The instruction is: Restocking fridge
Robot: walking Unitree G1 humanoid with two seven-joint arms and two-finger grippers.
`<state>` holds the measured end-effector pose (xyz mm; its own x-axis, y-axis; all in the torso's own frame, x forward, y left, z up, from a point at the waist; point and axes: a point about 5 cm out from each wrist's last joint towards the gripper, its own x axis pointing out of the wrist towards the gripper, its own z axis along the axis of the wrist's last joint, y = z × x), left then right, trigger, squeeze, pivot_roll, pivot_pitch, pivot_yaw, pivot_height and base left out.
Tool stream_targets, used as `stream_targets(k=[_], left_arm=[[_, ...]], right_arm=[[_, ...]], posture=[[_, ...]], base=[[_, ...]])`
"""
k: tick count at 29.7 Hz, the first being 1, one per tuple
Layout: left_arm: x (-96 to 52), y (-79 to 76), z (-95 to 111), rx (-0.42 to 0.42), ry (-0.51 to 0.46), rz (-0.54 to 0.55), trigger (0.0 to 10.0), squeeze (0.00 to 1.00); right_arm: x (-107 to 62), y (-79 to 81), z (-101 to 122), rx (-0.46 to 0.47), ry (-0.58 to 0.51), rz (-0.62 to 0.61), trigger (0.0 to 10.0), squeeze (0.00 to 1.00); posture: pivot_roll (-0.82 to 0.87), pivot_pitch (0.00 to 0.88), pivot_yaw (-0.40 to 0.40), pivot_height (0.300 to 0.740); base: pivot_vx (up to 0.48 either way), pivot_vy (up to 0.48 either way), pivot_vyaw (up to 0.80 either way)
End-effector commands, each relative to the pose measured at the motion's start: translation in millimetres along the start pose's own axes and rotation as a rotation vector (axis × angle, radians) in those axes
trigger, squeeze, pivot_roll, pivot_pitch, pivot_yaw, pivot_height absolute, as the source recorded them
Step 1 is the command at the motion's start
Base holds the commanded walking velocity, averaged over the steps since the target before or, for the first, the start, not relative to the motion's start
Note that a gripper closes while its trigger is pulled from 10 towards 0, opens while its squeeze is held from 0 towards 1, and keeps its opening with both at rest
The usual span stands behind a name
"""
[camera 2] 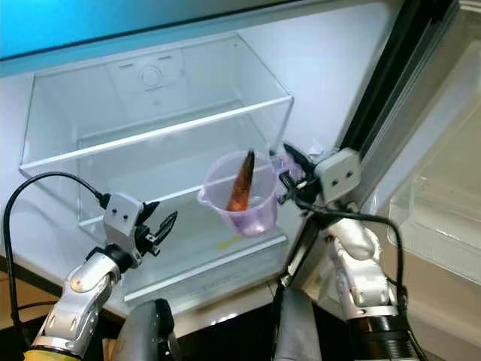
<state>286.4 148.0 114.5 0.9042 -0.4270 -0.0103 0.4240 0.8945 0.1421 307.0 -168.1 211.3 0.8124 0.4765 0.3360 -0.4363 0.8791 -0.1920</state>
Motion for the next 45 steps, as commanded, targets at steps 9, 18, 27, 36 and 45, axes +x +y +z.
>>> stream_targets(k=[9,18,27,36,45], left_arm=[[-0.5,-7.4,-5,-0.014,0.029,-0.025,10.0,0.00],[1.1,-10.0,-4,-0.015,0.027,-0.034,10.0,0.00],[0.6,-10.5,-5,-0.016,0.029,-0.032,10.0,0.00],[-1.8,-12.2,-7,-0.021,0.035,-0.027,10.0,0.00],[-2.1,-13.6,-8,-0.026,0.040,-0.029,10.0,0.00]], right_arm=[[22.0,-26.7,16,0.033,-0.041,-0.307,10.0,0.00],[55.8,-40.9,20,0.023,-0.025,-0.471,10.0,0.00],[89.3,-47.7,40,-0.002,-0.054,-0.481,10.0,0.00],[98.4,-21.7,26,-0.003,0.043,-0.247,10.0,0.00],[73.9,1.4,2,0.049,0.129,-0.036,10.0,0.00]], posture=[[-0.02,0.194,0.049,0.560],[-0.01,0.197,0.047,0.560],[0.00,0.200,0.039,0.560],[0.00,0.209,0.030,0.560],[-0.01,0.218,0.032,0.560]], base=[[0.000,0.000,0.00],[0.000,0.000,0.00],[0.000,0.000,0.00],[0.000,0.000,0.00],[0.000,0.000,0.00]])
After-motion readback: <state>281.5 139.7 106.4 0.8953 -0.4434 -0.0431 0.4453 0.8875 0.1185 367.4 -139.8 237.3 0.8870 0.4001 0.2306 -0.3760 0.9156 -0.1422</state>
